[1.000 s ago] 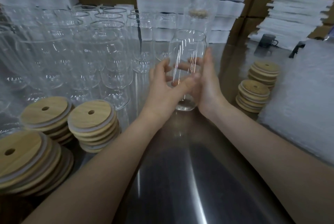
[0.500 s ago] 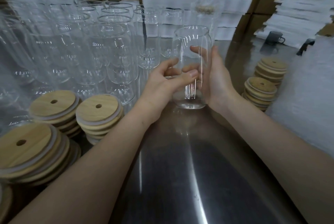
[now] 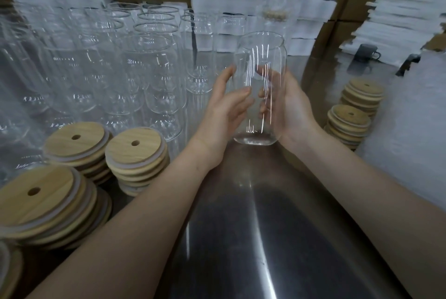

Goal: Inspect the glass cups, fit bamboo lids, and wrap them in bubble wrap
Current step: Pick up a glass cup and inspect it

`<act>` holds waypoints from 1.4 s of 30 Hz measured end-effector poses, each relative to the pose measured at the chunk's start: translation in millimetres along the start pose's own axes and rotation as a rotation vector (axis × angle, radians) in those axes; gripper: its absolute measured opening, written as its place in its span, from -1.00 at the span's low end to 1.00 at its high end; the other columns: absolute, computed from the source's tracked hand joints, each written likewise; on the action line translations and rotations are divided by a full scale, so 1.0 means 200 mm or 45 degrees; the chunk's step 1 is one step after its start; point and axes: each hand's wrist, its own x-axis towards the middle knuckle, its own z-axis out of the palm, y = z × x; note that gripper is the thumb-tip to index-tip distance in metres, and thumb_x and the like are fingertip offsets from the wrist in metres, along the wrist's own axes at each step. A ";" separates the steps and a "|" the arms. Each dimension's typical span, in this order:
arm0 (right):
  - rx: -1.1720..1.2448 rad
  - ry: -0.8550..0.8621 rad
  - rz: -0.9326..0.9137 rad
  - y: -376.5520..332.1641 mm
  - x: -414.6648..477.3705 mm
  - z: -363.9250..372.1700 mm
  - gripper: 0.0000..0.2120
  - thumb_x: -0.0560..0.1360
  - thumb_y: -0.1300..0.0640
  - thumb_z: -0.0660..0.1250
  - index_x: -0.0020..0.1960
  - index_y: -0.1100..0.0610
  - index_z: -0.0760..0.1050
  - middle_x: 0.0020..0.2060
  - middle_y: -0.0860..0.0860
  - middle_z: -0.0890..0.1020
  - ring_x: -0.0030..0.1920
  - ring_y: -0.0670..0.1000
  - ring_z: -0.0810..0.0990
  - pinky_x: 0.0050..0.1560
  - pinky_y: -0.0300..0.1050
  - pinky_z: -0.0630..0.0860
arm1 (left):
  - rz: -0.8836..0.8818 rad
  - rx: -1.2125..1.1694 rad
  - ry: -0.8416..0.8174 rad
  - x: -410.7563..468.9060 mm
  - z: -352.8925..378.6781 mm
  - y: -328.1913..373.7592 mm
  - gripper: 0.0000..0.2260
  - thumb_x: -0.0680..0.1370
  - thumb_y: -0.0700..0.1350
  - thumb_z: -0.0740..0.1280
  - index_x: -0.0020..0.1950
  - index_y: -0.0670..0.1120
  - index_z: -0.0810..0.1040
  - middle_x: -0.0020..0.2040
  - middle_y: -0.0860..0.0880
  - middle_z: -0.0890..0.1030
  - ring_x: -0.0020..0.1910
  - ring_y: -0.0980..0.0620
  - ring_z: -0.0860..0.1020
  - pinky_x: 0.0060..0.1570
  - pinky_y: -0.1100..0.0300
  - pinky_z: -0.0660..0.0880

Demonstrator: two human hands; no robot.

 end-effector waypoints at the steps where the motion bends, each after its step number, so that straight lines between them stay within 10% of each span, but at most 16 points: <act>1: 0.005 -0.005 -0.007 0.00 -0.01 0.01 -0.55 0.68 -0.17 -0.02 0.06 -0.03 0.61 -0.32 -0.05 0.56 -0.41 -0.13 0.50 -0.30 -0.22 0.50 | 0.009 0.015 -0.005 0.00 0.00 -0.01 -0.52 0.56 -0.08 0.30 0.45 0.12 0.27 0.26 0.00 0.57 0.24 0.08 0.55 0.20 0.25 0.46; 10: -0.084 -0.037 0.002 0.06 -0.04 0.06 -0.47 0.65 -0.27 -0.08 0.29 -0.01 0.50 -0.09 0.03 0.74 -0.15 0.07 0.74 -0.13 0.03 0.66 | 0.102 0.123 0.234 0.00 0.01 0.02 -0.27 0.19 0.06 0.57 0.28 0.05 0.34 0.36 -0.13 0.44 0.27 -0.14 0.55 0.16 -0.25 0.54; 17: 0.028 -0.046 0.045 0.05 -0.02 0.05 -0.56 0.66 -0.21 -0.06 0.13 -0.13 0.58 -0.04 -0.02 0.73 -0.04 0.12 0.71 0.07 0.18 0.62 | 0.097 -0.185 0.199 0.01 0.00 0.01 -0.44 0.35 -0.23 0.54 0.28 -0.09 0.41 0.11 -0.10 0.61 -0.11 0.02 0.69 -0.29 0.16 0.59; 25: 0.199 -0.137 0.155 0.02 0.00 0.03 -0.56 0.67 -0.19 0.01 0.12 -0.03 0.61 -0.13 0.04 0.70 -0.25 0.04 0.61 -0.28 -0.13 0.56 | 0.069 -0.302 0.025 0.01 -0.01 0.03 -0.48 0.45 -0.22 0.42 0.36 -0.30 0.37 -0.02 -0.10 0.60 -0.11 -0.01 0.62 -0.07 0.03 0.54; 29: 0.301 -0.133 0.205 0.03 -0.01 0.04 -0.59 0.68 -0.14 0.05 -0.04 0.07 0.57 -0.37 -0.03 0.62 -0.41 -0.06 0.59 -0.39 -0.20 0.53 | -0.064 -0.294 -0.151 0.00 -0.01 0.04 -0.45 0.48 0.11 0.30 0.35 -0.21 0.45 0.10 -0.10 0.61 -0.03 -0.04 0.56 -0.06 0.09 0.50; 32: 0.337 -0.114 0.185 0.03 -0.02 0.04 -0.59 0.68 -0.14 0.05 0.10 0.12 0.54 -0.32 0.02 0.67 -0.33 0.00 0.64 -0.32 -0.11 0.57 | -0.064 -0.178 -0.032 0.00 0.01 0.04 -0.41 0.52 0.18 0.16 0.44 -0.13 0.42 0.26 -0.11 0.58 0.10 -0.05 0.59 0.04 0.03 0.56; 38: 0.143 -0.089 0.050 0.01 -0.03 0.03 -0.47 0.65 -0.25 -0.09 0.20 0.04 0.51 -0.07 0.12 0.73 -0.06 0.15 0.72 -0.13 0.03 0.66 | 0.238 0.081 0.286 0.02 0.00 -0.02 -0.73 0.70 -0.08 0.09 0.37 -0.01 0.44 -0.03 0.10 0.65 -0.13 0.22 0.64 -0.18 0.32 0.56; 42: -0.228 -0.021 -0.341 0.00 -0.04 0.06 -0.64 0.70 -0.09 -0.06 0.24 0.01 0.44 -0.13 0.06 0.67 -0.12 0.07 0.66 -0.07 0.00 0.57 | 0.207 0.152 0.182 0.01 0.03 -0.03 -0.45 0.50 0.19 0.30 0.44 0.00 0.36 0.25 0.11 0.55 0.14 0.26 0.58 0.10 0.31 0.51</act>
